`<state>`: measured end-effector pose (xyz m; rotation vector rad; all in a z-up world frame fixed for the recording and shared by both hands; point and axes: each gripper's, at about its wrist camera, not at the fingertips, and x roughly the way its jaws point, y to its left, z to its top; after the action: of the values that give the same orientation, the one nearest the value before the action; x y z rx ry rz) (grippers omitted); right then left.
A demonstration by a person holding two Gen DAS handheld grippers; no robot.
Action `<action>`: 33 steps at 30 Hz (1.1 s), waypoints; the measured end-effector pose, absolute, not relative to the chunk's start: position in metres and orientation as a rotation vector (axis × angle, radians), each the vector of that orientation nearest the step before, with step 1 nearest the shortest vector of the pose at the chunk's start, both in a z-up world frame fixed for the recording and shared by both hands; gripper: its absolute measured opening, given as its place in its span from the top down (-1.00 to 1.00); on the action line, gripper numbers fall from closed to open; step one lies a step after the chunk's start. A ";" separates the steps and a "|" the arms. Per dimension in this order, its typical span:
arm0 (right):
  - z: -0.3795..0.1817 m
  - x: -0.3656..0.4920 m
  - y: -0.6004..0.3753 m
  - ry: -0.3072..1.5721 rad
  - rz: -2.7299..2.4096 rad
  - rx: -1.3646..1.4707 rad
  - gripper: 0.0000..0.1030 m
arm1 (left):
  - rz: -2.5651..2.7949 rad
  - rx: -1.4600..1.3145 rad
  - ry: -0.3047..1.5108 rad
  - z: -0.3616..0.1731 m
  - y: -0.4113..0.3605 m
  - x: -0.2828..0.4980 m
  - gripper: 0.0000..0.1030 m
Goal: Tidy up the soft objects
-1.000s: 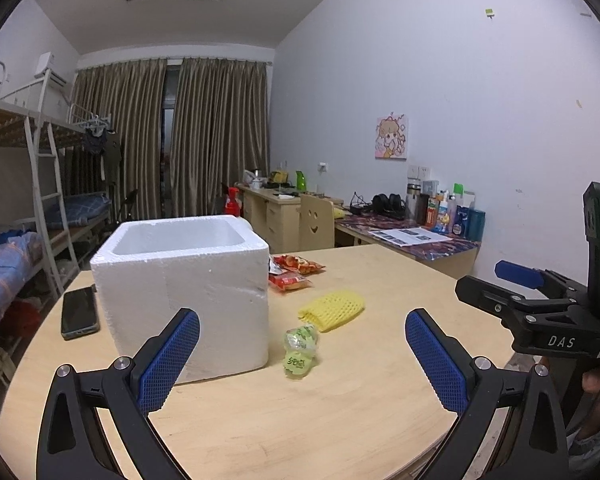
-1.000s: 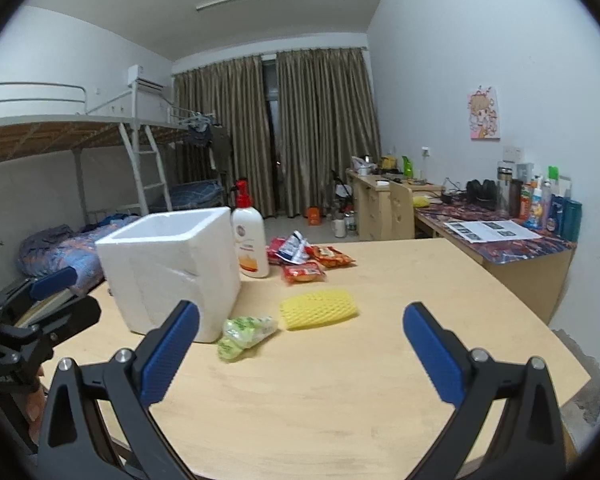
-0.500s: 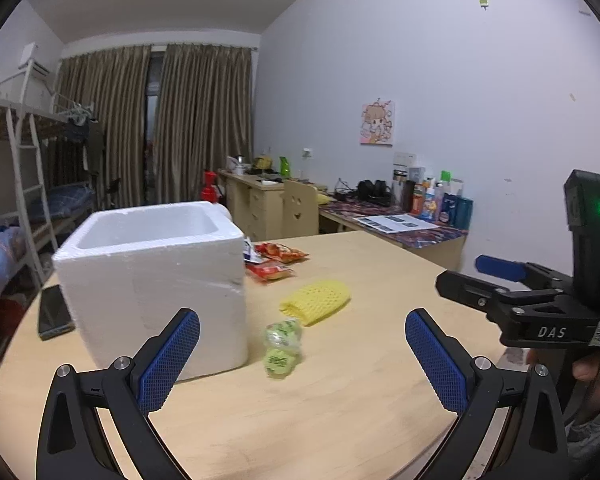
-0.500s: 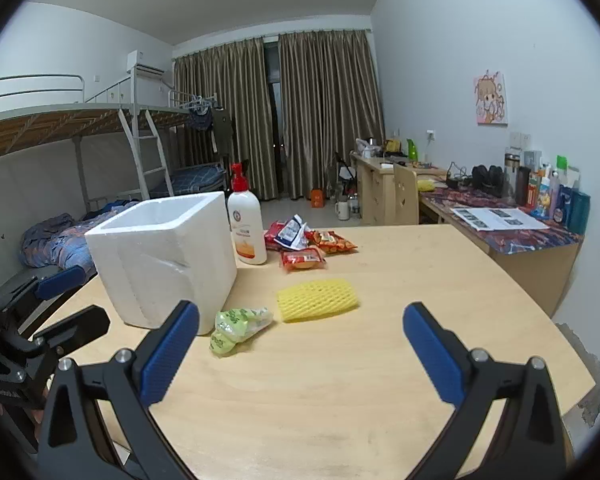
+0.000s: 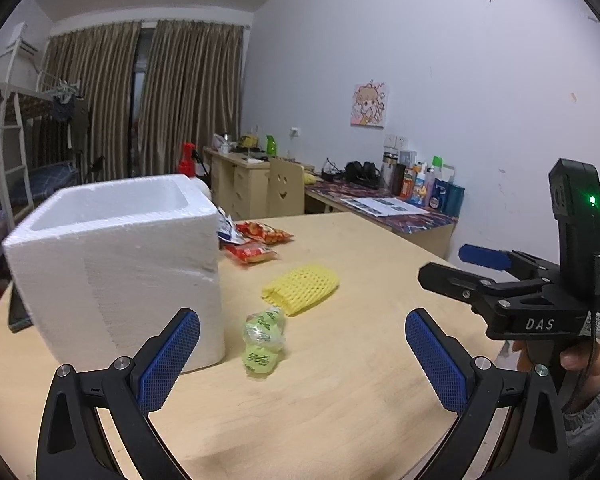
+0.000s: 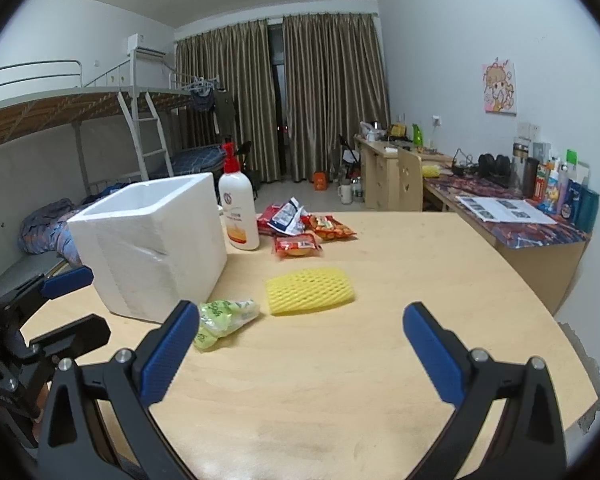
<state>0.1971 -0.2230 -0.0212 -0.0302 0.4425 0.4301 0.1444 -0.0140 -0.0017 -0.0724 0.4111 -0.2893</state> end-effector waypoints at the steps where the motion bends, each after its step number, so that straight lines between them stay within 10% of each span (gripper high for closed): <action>1: -0.022 0.202 -0.223 0.454 0.433 -0.030 -1.00 | -0.294 -0.078 0.416 -0.003 -0.014 0.147 -0.99; 33: -0.049 0.280 -0.227 0.584 0.472 -0.098 -1.00 | -0.259 -0.152 0.672 -0.050 -0.027 0.252 -0.91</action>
<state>0.2802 -0.2267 -0.0485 -0.0978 0.5839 0.4718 0.2515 -0.0272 -0.0501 -0.1520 0.6722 -0.2589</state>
